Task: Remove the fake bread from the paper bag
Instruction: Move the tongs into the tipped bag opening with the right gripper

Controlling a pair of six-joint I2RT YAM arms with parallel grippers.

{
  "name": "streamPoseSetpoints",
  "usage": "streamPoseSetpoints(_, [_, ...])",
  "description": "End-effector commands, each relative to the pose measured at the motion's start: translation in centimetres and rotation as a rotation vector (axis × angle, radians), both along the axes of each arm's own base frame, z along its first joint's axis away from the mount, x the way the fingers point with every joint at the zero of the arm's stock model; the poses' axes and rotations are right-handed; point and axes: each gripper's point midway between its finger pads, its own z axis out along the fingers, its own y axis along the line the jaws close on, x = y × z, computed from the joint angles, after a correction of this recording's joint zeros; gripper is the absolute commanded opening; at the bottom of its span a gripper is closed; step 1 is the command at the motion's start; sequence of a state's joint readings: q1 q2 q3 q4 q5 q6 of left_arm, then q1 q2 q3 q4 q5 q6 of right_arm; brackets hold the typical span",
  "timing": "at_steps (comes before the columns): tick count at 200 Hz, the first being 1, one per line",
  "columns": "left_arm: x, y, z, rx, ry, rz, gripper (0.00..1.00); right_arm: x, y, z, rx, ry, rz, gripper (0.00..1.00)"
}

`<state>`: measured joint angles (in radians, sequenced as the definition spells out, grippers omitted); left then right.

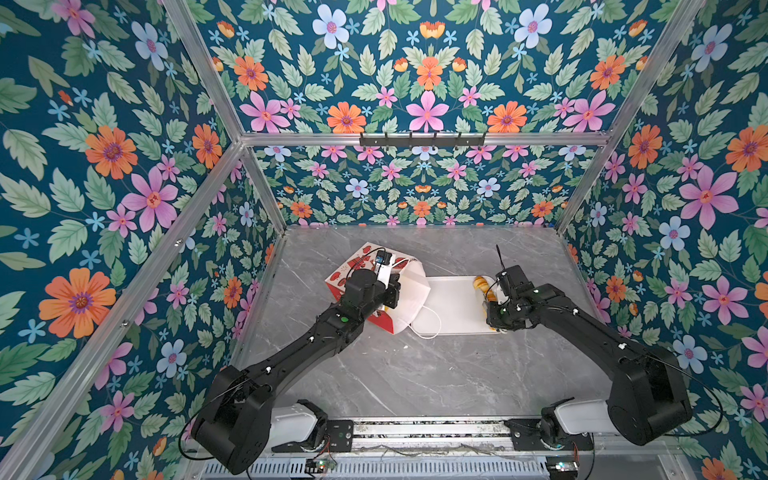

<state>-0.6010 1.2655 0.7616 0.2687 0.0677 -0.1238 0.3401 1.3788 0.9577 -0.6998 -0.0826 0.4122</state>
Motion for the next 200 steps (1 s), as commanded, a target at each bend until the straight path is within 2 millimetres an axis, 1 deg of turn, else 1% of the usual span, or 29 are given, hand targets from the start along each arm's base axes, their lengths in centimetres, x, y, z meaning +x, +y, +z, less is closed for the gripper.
streamPoseSetpoints(1, [0.1,0.0,0.5,-0.007,-0.016,0.002,0.00,-0.3,-0.3,0.1,-0.010,0.006,-0.010,0.03])
streamPoseSetpoints(16, [0.2,-0.1,0.5,-0.008,-0.016,0.002,0.00,-0.3,0.5,0.6,0.041,-0.007,0.003,0.04])
streamPoseSetpoints(31, [0.2,-0.1,0.7,-0.012,-0.020,0.001,0.00,-0.3,1.8,1.6,0.117,-0.040,0.033,0.06])
streamPoseSetpoints(48, [0.5,-0.2,1.0,-0.004,-0.027,0.002,0.00,-0.3,3.3,4.0,0.214,-0.107,0.076,0.07])
streamPoseSetpoints(71, [0.9,-0.3,1.4,0.017,-0.041,0.003,0.00,-0.7,5.1,7.5,0.281,-0.200,0.145,0.07])
streamPoseSetpoints(93, [1.2,-0.4,1.4,0.045,-0.041,0.000,0.00,-2.1,8.3,10.4,0.317,-0.245,0.277,0.08])
streamPoseSetpoints(110, [1.3,-0.6,1.5,0.055,-0.046,-0.006,0.00,-3.1,11.0,11.7,0.350,-0.250,0.367,0.08])
streamPoseSetpoints(120, [1.4,-0.6,1.5,0.057,-0.046,-0.008,0.00,-3.6,12.3,11.9,0.360,-0.243,0.413,0.08])
streamPoseSetpoints(130, [1.3,-0.8,1.4,0.057,-0.045,-0.018,0.00,-4.0,13.4,11.8,0.361,-0.235,0.453,0.08])
streamPoseSetpoints(155, [0.6,-1.2,1.3,0.054,-0.042,-0.065,0.00,-4.1,15.4,10.3,0.365,-0.197,0.514,0.08])
streamPoseSetpoints(182, [-0.2,-1.1,0.8,0.068,-0.035,-0.087,0.00,-3.4,17.0,8.8,0.335,-0.181,0.550,0.09])
streamPoseSetpoints(200, [-0.8,-1.0,0.6,0.071,-0.027,-0.105,0.00,-2.6,18.2,8.4,0.331,-0.187,0.565,0.11])
